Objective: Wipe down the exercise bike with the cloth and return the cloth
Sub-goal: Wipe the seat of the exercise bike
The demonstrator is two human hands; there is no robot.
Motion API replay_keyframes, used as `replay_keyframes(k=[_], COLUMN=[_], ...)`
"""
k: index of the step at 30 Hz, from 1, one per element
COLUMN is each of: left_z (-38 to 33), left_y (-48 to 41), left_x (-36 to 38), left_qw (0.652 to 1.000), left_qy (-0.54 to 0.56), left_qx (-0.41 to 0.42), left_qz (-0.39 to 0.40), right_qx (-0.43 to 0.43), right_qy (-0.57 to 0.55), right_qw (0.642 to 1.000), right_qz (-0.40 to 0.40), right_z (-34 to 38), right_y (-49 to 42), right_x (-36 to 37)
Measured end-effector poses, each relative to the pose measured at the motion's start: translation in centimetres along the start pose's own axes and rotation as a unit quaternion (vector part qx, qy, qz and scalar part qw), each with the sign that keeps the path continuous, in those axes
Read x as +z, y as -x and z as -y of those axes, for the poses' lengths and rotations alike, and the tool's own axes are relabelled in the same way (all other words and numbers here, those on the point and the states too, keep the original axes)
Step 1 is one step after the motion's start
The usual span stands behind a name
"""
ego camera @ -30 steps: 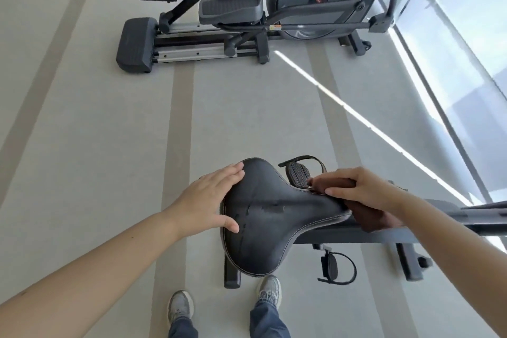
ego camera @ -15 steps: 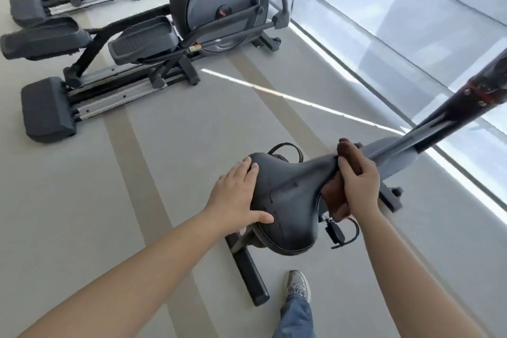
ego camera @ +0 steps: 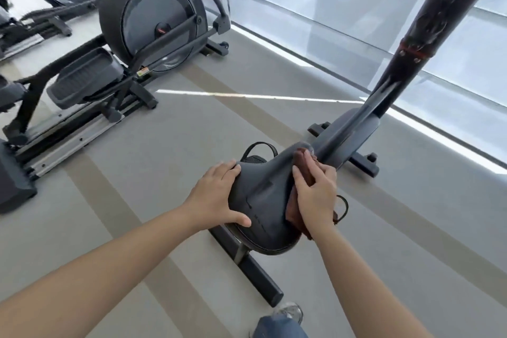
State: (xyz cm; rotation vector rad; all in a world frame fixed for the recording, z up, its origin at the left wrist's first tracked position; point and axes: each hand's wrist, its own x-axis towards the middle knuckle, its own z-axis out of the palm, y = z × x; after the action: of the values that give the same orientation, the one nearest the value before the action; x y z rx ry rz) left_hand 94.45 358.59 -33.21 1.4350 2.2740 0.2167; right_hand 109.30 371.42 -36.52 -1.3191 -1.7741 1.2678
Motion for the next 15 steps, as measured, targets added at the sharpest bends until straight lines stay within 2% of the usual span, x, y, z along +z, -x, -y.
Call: replay_keyframes(k=[3, 6, 15], left_z=[0.4, 0.7, 1.3], left_y=[-0.3, -0.9, -4.0], left_x=[-0.1, -0.3, -1.2], left_qw=[1.0, 0.999, 0.98], left_qy=[0.007, -0.002, -0.051], left_qx=[0.013, 0.044, 0.165], left_qz=[-0.001, 0.008, 0.095], right_qx=[0.012, 0.001, -0.029], right_qy=[-0.012, 0.005, 0.047], right_qw=[0.999, 1.0, 0.994], right_qz=[-0.032, -0.005, 0.099], right_z=[0.5, -0.1, -0.1], right_y=[-3.7, -4.5, 3.9], right_x=[0.6, 0.1, -1.9])
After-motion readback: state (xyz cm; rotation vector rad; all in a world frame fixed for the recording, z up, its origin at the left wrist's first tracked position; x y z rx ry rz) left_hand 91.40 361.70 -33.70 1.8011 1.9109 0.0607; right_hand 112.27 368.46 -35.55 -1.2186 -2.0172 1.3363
